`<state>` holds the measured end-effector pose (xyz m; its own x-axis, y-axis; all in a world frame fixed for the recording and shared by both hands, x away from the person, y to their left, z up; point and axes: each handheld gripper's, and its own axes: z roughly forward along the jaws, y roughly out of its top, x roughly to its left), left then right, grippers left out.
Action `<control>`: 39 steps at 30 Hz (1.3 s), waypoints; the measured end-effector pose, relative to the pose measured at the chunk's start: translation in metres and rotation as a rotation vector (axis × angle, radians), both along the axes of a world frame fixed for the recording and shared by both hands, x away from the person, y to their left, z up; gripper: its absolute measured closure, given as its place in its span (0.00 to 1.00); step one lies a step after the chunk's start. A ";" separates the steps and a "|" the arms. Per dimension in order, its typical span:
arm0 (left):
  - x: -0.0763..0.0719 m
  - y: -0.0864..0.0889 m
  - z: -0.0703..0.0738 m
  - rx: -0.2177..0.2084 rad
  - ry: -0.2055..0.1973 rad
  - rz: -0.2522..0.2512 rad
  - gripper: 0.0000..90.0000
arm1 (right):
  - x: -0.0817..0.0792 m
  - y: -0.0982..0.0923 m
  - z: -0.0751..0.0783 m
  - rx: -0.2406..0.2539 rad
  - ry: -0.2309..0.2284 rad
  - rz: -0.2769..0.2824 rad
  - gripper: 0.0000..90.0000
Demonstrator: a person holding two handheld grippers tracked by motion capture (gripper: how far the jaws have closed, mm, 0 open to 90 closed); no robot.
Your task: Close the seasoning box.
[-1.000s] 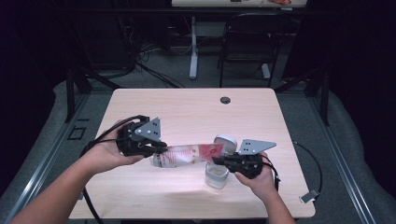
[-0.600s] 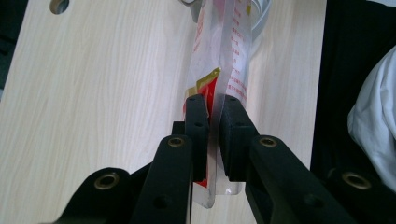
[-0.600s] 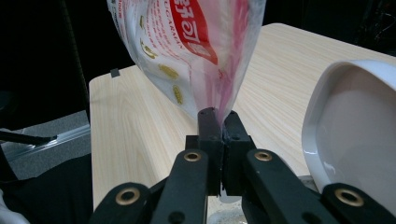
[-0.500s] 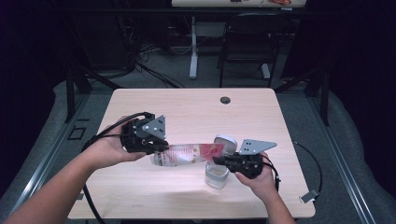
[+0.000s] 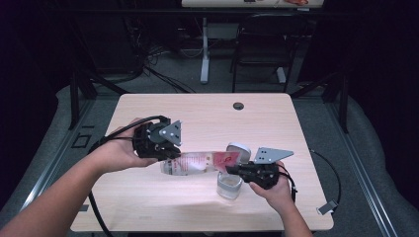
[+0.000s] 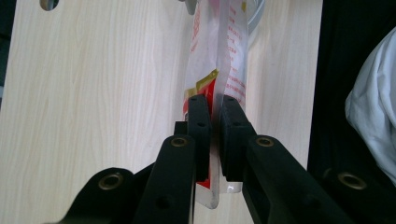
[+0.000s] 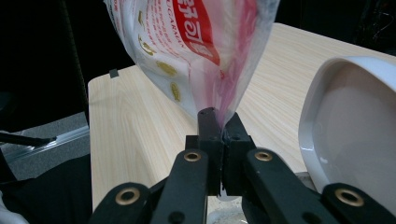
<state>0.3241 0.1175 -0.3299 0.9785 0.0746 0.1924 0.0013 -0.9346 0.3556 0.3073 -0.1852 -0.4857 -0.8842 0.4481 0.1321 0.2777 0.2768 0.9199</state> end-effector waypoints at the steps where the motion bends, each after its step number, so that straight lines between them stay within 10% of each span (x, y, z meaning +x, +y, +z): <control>1: 0.000 -0.001 0.000 0.004 -0.003 -0.004 0.95 | 0.000 0.000 0.000 -0.001 0.000 -0.005 0.99; 39: 0.000 -0.032 0.021 0.079 -0.036 -0.050 1.00 | -0.002 -0.009 -0.005 0.022 0.026 -0.012 0.99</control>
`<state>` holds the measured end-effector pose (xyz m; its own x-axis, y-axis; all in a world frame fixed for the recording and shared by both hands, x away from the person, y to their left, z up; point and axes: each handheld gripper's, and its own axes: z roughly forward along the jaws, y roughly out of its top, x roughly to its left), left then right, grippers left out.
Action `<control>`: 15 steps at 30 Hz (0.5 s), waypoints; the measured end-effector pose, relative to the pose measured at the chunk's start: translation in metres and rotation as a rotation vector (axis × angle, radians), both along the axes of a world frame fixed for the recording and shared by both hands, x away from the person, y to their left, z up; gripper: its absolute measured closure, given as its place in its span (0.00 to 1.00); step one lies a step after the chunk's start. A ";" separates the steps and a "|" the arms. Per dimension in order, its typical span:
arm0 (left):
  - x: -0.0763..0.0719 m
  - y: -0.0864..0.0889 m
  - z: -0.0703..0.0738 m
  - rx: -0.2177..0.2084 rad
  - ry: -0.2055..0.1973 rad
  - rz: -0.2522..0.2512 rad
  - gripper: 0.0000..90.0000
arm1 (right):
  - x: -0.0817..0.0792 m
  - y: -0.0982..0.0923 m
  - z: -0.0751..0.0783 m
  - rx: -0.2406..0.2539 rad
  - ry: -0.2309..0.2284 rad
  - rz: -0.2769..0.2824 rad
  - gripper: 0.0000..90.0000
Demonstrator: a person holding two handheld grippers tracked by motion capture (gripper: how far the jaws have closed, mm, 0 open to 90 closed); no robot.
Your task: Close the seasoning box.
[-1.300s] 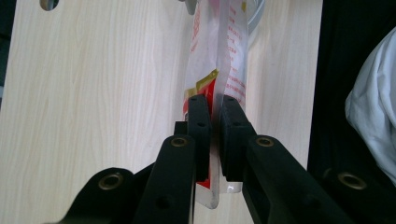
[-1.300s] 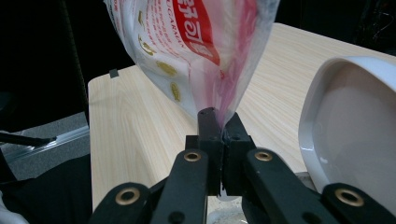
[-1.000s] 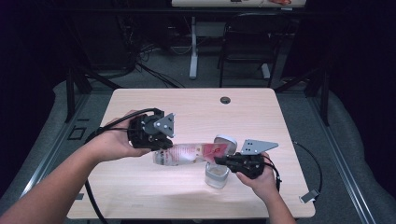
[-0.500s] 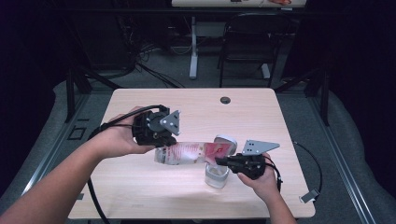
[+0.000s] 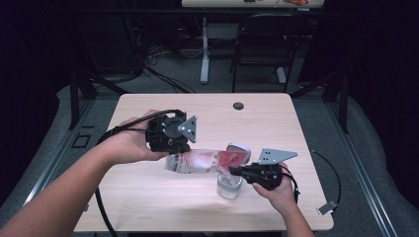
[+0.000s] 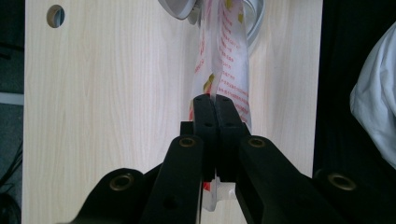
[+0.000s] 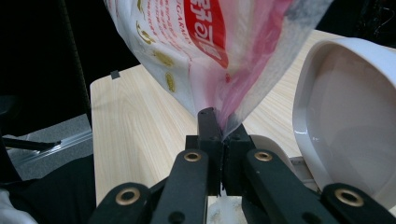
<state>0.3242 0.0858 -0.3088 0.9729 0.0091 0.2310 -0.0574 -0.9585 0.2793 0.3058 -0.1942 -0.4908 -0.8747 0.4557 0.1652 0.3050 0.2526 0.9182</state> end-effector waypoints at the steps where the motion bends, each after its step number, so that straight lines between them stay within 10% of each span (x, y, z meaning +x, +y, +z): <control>1: 0.000 0.000 0.001 0.005 -0.001 -0.007 1.00 | 0.000 0.000 0.000 -0.001 -0.001 0.000 0.99; 15: -0.002 -0.006 0.005 -0.006 -0.005 -0.014 1.00 | 0.000 0.000 0.000 -0.018 -0.015 -0.003 0.99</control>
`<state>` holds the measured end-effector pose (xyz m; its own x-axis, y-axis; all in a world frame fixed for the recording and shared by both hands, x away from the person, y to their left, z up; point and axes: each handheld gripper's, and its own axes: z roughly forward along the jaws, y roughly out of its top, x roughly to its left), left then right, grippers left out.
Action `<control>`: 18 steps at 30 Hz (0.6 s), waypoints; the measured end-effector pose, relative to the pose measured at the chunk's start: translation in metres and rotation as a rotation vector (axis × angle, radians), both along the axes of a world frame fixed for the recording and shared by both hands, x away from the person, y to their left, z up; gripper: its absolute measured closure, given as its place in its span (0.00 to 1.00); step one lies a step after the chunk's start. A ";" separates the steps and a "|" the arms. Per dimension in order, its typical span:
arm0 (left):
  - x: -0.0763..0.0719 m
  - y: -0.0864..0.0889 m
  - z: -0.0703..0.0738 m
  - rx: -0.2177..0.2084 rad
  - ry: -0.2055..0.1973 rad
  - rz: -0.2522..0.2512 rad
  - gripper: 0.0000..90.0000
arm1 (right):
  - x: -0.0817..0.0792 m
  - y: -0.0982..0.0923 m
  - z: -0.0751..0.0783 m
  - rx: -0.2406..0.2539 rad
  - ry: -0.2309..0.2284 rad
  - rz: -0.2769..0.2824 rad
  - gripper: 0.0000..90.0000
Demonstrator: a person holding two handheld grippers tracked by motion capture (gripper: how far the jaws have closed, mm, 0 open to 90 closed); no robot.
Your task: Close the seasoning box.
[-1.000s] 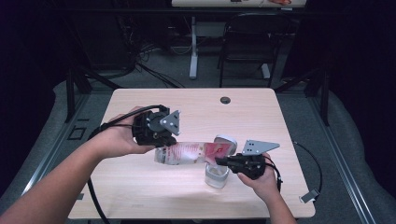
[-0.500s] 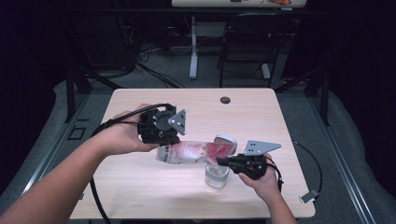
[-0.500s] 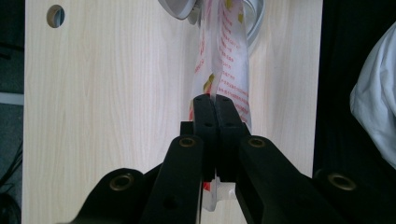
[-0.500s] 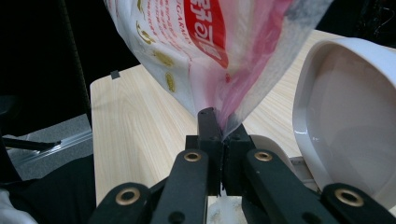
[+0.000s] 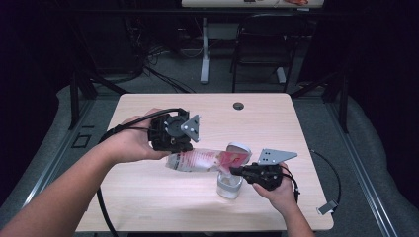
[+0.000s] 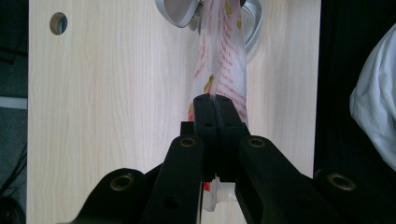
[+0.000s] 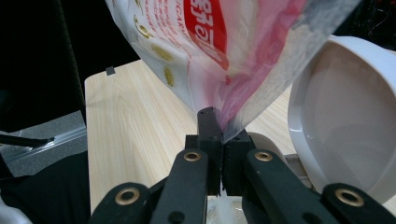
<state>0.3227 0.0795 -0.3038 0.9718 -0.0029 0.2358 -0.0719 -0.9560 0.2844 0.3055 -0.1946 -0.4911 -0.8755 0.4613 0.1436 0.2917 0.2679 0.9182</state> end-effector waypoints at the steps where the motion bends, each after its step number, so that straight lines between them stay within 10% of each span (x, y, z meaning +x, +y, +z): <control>1: 0.000 -0.001 0.001 0.002 -0.005 -0.007 1.00 | 0.000 0.000 0.000 -0.003 -0.002 -0.004 0.99; 18: -0.002 -0.010 0.006 0.007 -0.009 -0.018 1.00 | -0.001 -0.001 0.000 -0.036 -0.017 -0.019 0.99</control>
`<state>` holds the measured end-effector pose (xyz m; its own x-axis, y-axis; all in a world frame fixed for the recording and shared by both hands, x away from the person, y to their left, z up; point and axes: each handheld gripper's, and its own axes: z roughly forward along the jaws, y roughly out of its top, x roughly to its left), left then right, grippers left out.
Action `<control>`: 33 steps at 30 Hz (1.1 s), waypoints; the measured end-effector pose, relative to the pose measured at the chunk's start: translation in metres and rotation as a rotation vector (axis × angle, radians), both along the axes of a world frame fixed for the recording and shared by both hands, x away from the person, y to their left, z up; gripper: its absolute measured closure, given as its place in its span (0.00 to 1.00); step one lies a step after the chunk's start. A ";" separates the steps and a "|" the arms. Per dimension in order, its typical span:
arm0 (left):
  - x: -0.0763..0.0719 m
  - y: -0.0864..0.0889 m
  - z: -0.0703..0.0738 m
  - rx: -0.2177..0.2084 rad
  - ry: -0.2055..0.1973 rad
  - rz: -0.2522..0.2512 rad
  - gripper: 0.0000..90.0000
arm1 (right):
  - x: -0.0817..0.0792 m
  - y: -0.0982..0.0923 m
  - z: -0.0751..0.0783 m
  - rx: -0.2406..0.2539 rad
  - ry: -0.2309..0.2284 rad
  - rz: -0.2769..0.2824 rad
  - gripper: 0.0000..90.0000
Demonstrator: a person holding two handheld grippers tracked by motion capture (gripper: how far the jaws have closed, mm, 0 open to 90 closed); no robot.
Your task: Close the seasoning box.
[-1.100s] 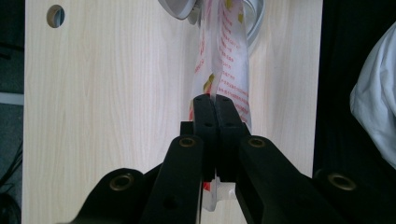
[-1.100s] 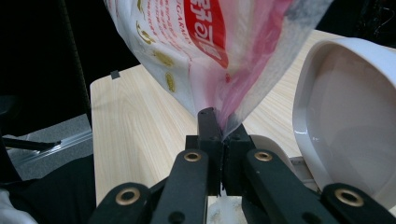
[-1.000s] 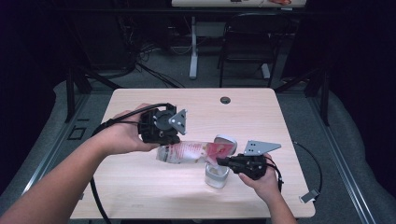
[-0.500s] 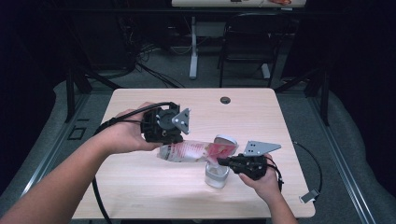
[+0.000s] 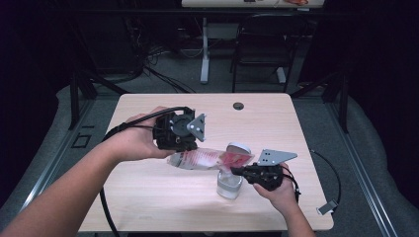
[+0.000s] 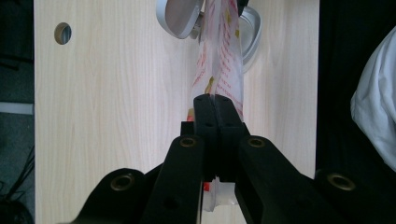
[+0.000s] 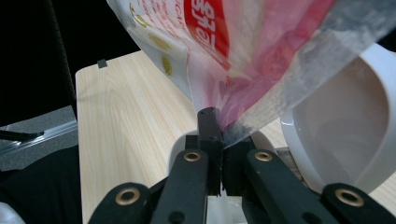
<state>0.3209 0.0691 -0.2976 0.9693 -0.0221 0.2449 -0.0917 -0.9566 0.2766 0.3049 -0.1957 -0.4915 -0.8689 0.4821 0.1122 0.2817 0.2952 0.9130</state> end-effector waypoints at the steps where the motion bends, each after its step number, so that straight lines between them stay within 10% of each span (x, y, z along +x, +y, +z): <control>1: 0.000 0.000 0.000 0.004 -0.007 -0.005 1.00 | 0.000 0.000 0.000 0.000 0.000 -0.001 0.99; 33: -0.001 -0.012 0.005 0.016 -0.009 -0.020 1.00 | -0.001 -0.002 -0.002 -0.022 -0.011 -0.014 0.99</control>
